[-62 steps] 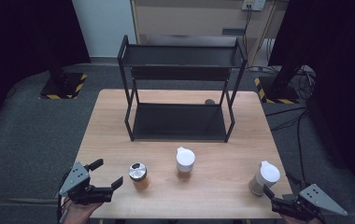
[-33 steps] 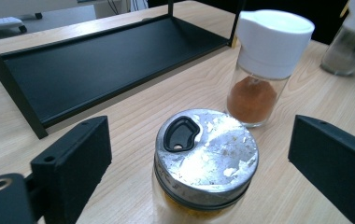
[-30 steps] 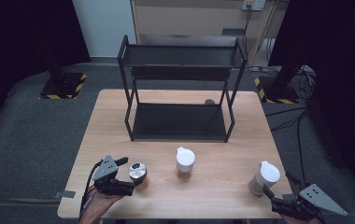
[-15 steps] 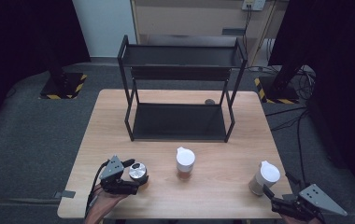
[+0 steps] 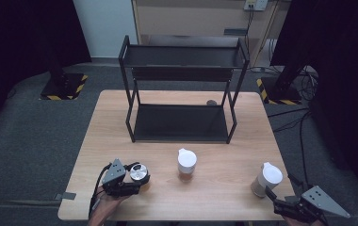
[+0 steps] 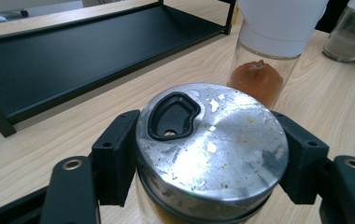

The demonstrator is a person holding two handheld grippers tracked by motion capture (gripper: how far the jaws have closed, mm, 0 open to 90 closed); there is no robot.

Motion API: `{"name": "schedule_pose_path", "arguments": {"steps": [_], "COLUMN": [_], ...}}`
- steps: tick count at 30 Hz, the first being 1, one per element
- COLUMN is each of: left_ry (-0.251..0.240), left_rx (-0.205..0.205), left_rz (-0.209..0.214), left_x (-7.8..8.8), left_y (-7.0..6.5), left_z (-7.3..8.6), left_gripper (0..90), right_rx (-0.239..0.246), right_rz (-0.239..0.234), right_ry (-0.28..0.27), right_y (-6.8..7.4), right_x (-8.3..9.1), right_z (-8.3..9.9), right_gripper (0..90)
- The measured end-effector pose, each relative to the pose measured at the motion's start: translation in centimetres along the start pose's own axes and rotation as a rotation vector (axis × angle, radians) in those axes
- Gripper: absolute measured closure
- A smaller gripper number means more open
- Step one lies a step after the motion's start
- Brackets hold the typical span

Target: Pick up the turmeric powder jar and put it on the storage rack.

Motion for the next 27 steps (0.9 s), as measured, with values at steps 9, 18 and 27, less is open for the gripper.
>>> {"name": "schedule_pose_path", "arguments": {"steps": [9,18,27], "left_ry": [0.002,-0.017,-0.014], "left_rx": [-0.019,-0.013,-0.02], "left_rz": [-0.008,-0.007,0.001], "left_x": [0.0,0.0,-0.7], "left_y": [-0.4,-0.3,-0.3], "left_z": [-0.2,-1.7,-5.0], "left_gripper": [32.4,32.6,32.9], "right_rx": [-0.001,0.0,-0.001], "right_rz": [-0.001,-0.002,-0.004], "right_ry": [0.0,-0.001,-0.004], "right_y": [0.0,0.0,0.0], "right_x": [0.0,0.0,0.0], "right_z": [0.0,0.0,0.0], "right_gripper": [3.7,3.8,3.9]}}
Point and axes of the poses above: each handheld gripper's, and its own axes: x roughly backward along the jaws, z roughly out of its underside, y roughly to its left, the point moved 3 cm from there along -x, roughly forward along the jaws, and after that the axes turned 5 degrees about x, right-handed, at the moved point
